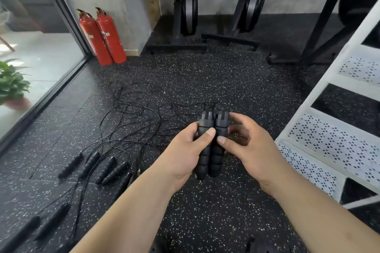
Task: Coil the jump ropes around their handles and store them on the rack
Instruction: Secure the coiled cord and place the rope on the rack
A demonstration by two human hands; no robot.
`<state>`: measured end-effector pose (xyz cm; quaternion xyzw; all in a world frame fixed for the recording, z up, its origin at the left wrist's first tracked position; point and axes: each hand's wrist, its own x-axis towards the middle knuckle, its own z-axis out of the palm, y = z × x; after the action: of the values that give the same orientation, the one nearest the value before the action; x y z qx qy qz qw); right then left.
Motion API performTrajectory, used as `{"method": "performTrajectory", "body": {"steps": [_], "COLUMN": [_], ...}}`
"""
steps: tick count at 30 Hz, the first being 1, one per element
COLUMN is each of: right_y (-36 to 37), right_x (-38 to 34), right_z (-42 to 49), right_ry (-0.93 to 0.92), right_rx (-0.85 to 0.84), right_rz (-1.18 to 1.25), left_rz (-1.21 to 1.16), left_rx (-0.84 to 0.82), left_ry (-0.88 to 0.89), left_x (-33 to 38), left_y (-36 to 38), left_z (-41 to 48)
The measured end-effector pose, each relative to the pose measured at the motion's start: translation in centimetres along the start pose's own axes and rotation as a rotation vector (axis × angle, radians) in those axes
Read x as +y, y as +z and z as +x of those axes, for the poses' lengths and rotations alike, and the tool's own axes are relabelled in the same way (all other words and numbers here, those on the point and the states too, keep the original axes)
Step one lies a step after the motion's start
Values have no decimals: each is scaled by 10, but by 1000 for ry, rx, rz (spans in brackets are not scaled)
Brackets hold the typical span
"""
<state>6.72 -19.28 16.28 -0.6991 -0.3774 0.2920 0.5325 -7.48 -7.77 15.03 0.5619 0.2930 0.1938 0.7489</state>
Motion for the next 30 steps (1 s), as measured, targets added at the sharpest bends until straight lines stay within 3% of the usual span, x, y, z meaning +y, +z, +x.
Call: {"method": "performTrajectory", "body": {"steps": [7, 12, 19, 30], "right_y": [-8, -9, 8, 12], "right_x": [11, 21, 31, 14], "right_z": [10, 20, 30, 38], "right_ry": [10, 14, 24, -3], "right_rx": [2, 70, 25, 18], "right_rz": [-20, -89, -141, -37], "left_rz": [59, 205, 430, 561], "left_rx": [24, 235, 284, 40], "left_ry": [-3, 57, 22, 186], "left_x": [0, -8, -13, 0], "left_y": [7, 13, 16, -4], "left_z": [21, 36, 43, 26]}}
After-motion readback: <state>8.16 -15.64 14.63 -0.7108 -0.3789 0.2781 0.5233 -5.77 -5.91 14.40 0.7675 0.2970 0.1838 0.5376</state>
